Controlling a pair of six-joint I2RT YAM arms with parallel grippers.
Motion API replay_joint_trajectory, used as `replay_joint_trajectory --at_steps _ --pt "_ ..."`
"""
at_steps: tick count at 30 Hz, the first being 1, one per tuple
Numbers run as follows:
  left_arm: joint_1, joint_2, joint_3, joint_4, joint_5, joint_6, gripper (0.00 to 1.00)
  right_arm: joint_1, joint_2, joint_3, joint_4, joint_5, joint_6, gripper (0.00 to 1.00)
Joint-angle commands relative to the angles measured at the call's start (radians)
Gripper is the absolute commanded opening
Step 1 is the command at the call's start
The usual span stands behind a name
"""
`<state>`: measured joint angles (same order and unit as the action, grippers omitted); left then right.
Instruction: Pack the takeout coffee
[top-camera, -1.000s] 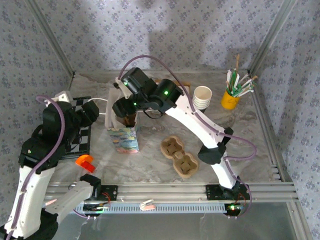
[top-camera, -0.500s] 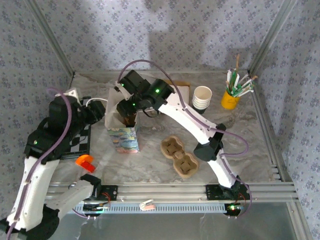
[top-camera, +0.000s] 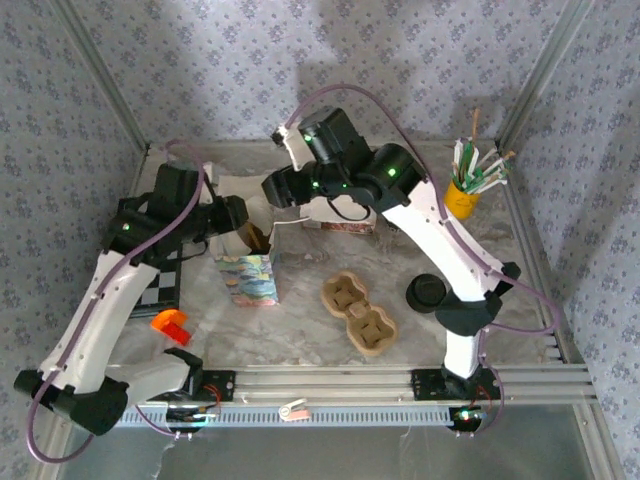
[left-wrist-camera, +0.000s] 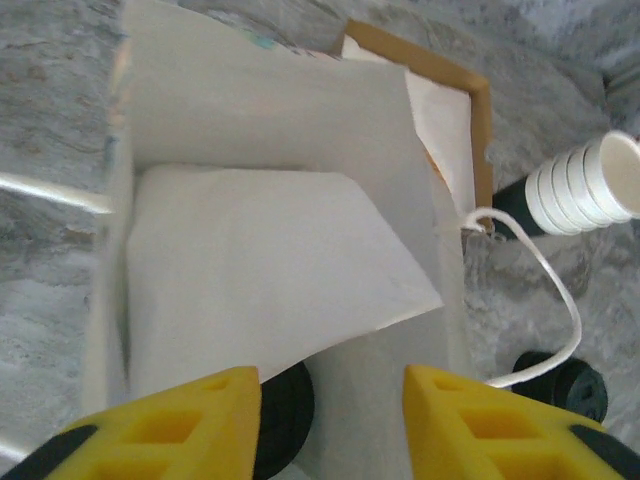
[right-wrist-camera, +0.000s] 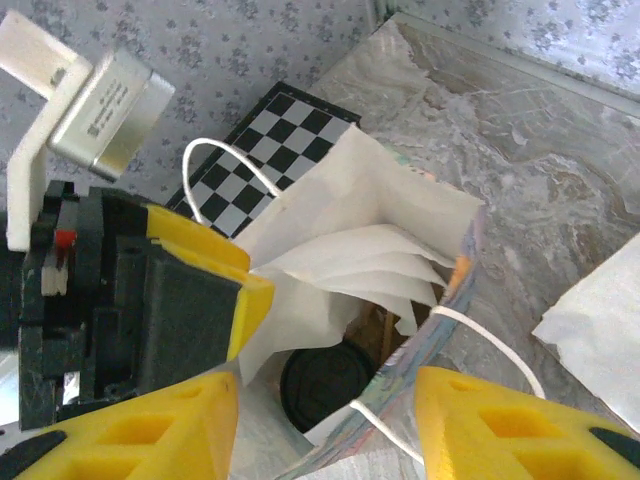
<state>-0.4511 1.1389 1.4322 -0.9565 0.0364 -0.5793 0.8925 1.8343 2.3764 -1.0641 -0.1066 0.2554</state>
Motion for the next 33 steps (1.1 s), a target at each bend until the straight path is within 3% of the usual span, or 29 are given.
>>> replay_joint_trajectory --at_steps 1,14,22,29,33 --pt "-0.025 0.045 0.045 -0.054 -0.016 0.035 0.39 -0.027 -0.048 -0.066 0.034 -0.041 0.035 0.51" --pt "-0.042 0.269 0.125 -0.101 -0.056 0.09 0.4 -0.188 -0.204 -0.419 0.166 -0.11 0.096 0.51" --pt "-0.055 0.126 0.234 -0.139 -0.096 0.082 0.46 -0.321 -0.215 -0.617 0.243 -0.118 -0.035 0.58" --pt "-0.032 -0.013 0.249 -0.183 -0.214 0.069 0.5 -0.333 -0.062 -0.669 0.313 -0.1 -0.206 0.72" --pt "-0.001 -0.06 0.205 -0.173 -0.194 0.075 0.52 -0.343 0.018 -0.685 0.386 -0.094 -0.282 0.78"
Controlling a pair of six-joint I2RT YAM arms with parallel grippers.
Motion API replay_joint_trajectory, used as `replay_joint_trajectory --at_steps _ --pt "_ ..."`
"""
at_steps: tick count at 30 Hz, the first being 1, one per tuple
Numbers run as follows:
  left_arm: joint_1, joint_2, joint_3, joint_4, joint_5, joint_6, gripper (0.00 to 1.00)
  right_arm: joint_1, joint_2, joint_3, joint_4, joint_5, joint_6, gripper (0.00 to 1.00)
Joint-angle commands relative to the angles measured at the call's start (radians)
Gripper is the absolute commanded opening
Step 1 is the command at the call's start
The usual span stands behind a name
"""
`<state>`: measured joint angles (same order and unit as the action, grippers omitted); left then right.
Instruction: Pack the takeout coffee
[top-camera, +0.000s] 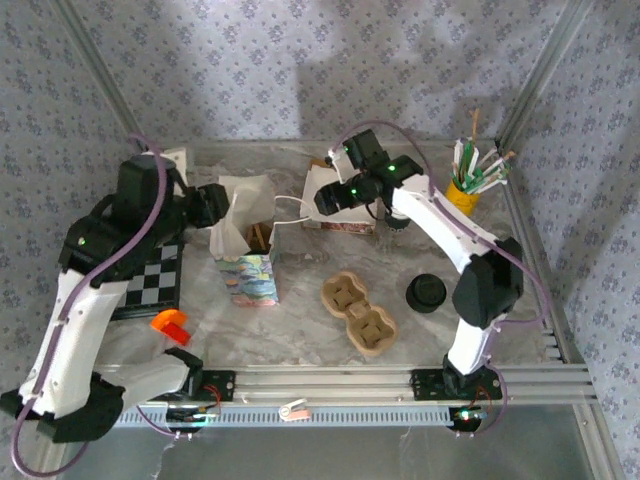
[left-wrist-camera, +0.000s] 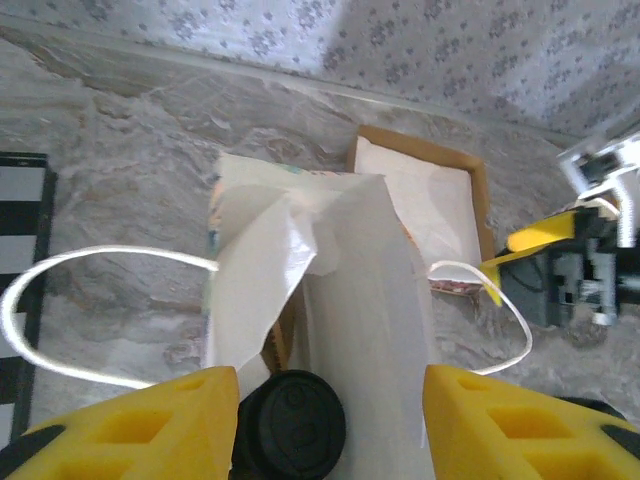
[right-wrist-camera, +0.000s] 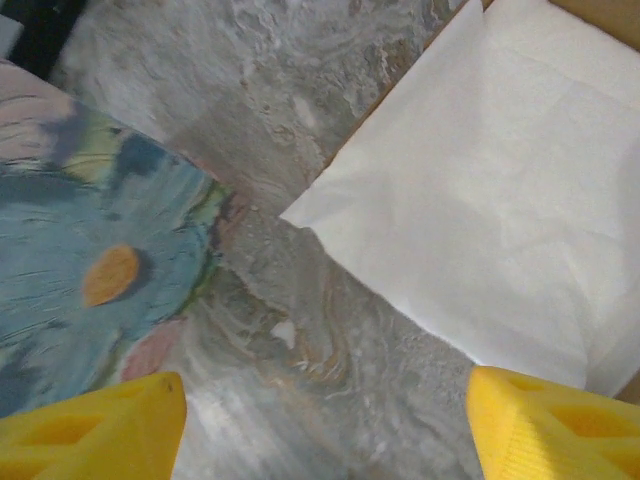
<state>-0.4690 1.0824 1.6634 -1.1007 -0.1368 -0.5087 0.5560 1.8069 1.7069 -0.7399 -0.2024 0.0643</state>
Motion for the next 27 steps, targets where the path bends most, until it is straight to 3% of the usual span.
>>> replay_joint_trajectory --at_steps 1,10,19,22,27 --pt "0.021 -0.008 -0.038 -0.022 -0.014 0.007 0.52 -0.005 0.067 -0.008 0.067 0.0 -0.111 0.79" --pt "0.035 0.008 -0.106 0.06 0.046 0.013 0.54 0.008 0.223 0.035 0.12 0.035 -0.252 0.83" --pt "0.043 0.0 -0.129 0.076 0.028 0.01 0.56 0.054 0.343 0.095 0.114 0.073 -0.316 0.88" --pt "0.047 -0.007 -0.133 0.075 0.02 0.007 0.56 0.054 0.367 0.117 0.122 0.102 -0.304 0.82" --pt "0.05 -0.015 -0.137 0.079 0.023 0.009 0.56 0.03 0.362 0.126 0.126 0.105 -0.259 0.6"
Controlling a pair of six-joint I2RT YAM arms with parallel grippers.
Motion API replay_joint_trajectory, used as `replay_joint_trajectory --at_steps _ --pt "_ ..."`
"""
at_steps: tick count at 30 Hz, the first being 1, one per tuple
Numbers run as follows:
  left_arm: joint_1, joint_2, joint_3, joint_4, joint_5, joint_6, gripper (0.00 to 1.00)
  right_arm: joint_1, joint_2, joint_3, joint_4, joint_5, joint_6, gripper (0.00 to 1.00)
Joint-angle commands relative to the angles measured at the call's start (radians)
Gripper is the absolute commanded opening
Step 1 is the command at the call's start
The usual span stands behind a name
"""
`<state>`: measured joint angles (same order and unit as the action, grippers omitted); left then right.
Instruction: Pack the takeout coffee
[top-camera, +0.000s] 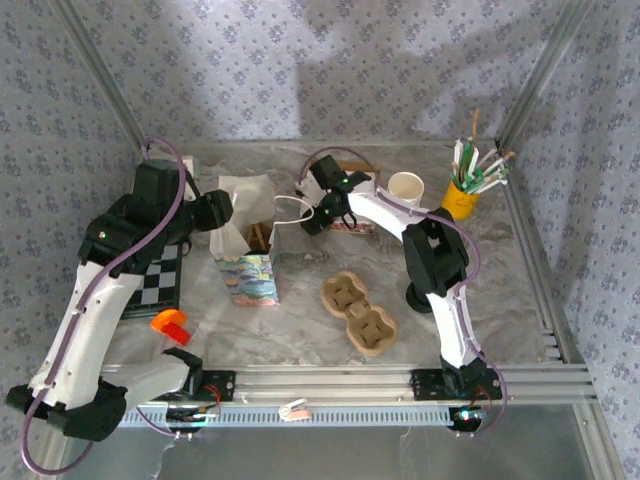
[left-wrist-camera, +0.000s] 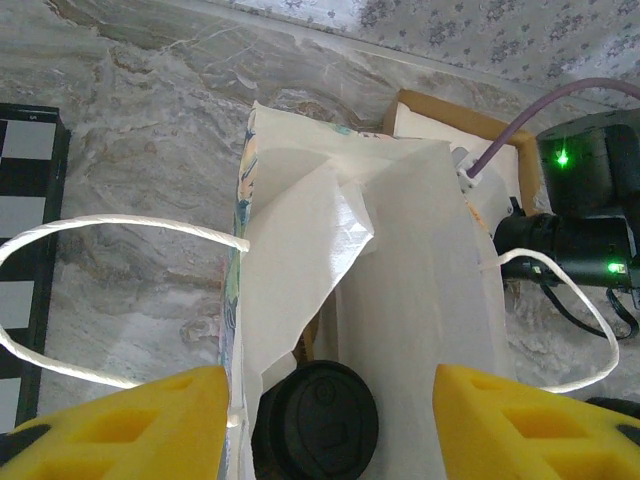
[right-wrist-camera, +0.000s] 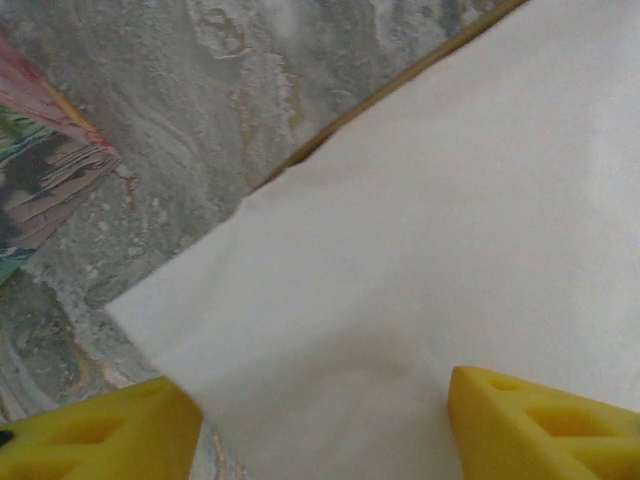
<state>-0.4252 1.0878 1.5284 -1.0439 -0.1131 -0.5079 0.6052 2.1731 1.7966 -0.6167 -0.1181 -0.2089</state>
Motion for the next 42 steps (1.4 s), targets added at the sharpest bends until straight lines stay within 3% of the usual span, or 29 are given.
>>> replay_joint_trajectory --at_steps 1,8,12,16,20,22,29,34,42 --pt "0.007 -0.018 -0.003 0.025 0.001 0.008 0.56 -0.024 -0.009 0.036 0.005 0.011 0.018 0.56" --pt "0.009 -0.012 -0.009 0.034 0.016 0.005 0.56 -0.032 -0.03 0.041 -0.014 -0.028 0.031 0.38" --pt "0.009 -0.015 -0.007 0.033 0.015 0.007 0.57 -0.047 -0.024 0.053 -0.018 -0.026 0.048 0.21" --pt "0.009 -0.017 -0.004 0.031 0.012 0.008 0.57 -0.047 -0.045 0.082 -0.05 -0.044 0.062 0.11" --pt "0.009 -0.018 0.004 0.036 0.018 0.009 0.57 -0.052 -0.116 0.068 -0.05 -0.115 0.091 0.09" --pt "0.01 -0.019 0.011 0.032 0.017 0.009 0.57 -0.063 -0.144 0.071 -0.059 -0.118 0.109 0.0" --pt "0.009 -0.026 0.023 0.042 0.04 0.035 0.58 -0.114 -0.289 0.095 -0.106 -0.164 0.252 0.0" --pt "-0.012 -0.076 -0.004 0.13 0.115 0.087 0.67 -0.142 -0.442 0.085 -0.124 -0.227 0.373 0.0" --pt "-0.241 -0.108 -0.066 0.327 0.126 0.301 0.88 -0.15 -0.654 0.103 -0.186 -0.339 0.437 0.0"
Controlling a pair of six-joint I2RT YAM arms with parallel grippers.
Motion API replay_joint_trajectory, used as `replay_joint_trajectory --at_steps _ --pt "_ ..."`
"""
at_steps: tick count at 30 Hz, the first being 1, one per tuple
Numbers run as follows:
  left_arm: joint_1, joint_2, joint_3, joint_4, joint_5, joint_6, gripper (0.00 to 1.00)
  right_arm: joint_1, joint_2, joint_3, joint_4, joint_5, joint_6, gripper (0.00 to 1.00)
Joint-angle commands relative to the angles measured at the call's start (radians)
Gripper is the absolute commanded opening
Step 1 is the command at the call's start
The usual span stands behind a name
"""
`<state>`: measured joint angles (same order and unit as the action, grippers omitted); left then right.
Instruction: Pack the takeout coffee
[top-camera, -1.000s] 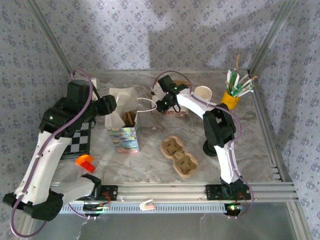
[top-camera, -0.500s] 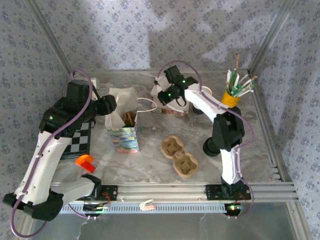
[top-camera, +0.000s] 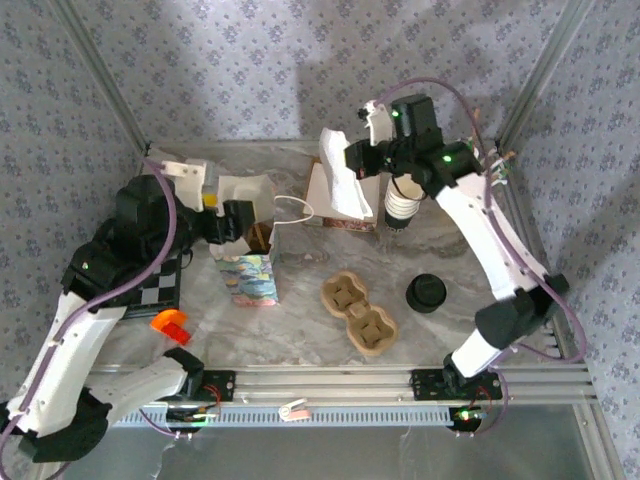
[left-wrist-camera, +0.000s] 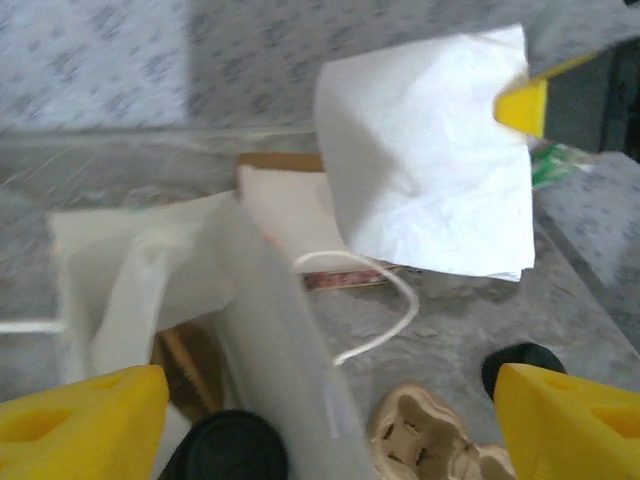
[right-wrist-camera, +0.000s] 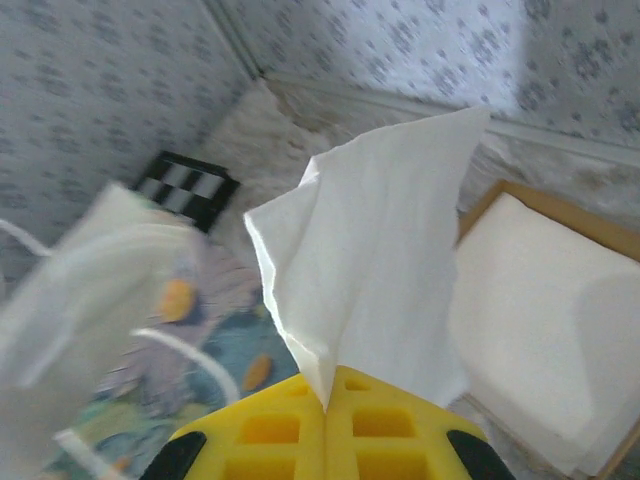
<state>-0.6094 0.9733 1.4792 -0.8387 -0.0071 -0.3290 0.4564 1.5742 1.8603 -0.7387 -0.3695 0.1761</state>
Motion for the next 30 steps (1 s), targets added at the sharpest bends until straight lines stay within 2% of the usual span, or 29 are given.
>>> replay_joint_trajectory --at_steps 1,4,8,15,18,24,28,30 --pt "-0.089 0.016 -0.02 0.149 0.015 0.162 0.91 -0.003 -0.072 0.053 -0.083 -0.103 0.058 0.0" --pt "-0.159 0.04 -0.05 0.271 0.035 0.265 0.99 -0.002 -0.113 0.075 -0.111 -0.17 0.069 0.0" --pt "-0.22 0.089 -0.089 0.428 0.053 0.388 1.0 0.004 -0.158 0.094 -0.11 -0.236 0.091 0.0" --pt "-0.232 0.092 -0.27 0.848 0.118 0.563 1.0 0.013 -0.184 0.158 -0.121 -0.351 0.126 0.0" --pt "-0.239 0.113 -0.308 0.947 0.135 0.62 1.0 0.027 -0.185 0.165 -0.097 -0.376 0.151 0.0" --pt "-0.27 0.153 -0.373 1.197 0.065 0.7 1.0 0.067 -0.174 0.15 -0.019 -0.413 0.223 0.0" --pt "-0.287 0.195 -0.364 1.265 0.038 0.774 1.0 0.096 -0.17 0.133 0.053 -0.422 0.285 0.0" --pt "-0.29 0.213 -0.363 1.333 -0.03 0.772 1.0 0.108 -0.166 0.131 0.063 -0.42 0.301 0.0"
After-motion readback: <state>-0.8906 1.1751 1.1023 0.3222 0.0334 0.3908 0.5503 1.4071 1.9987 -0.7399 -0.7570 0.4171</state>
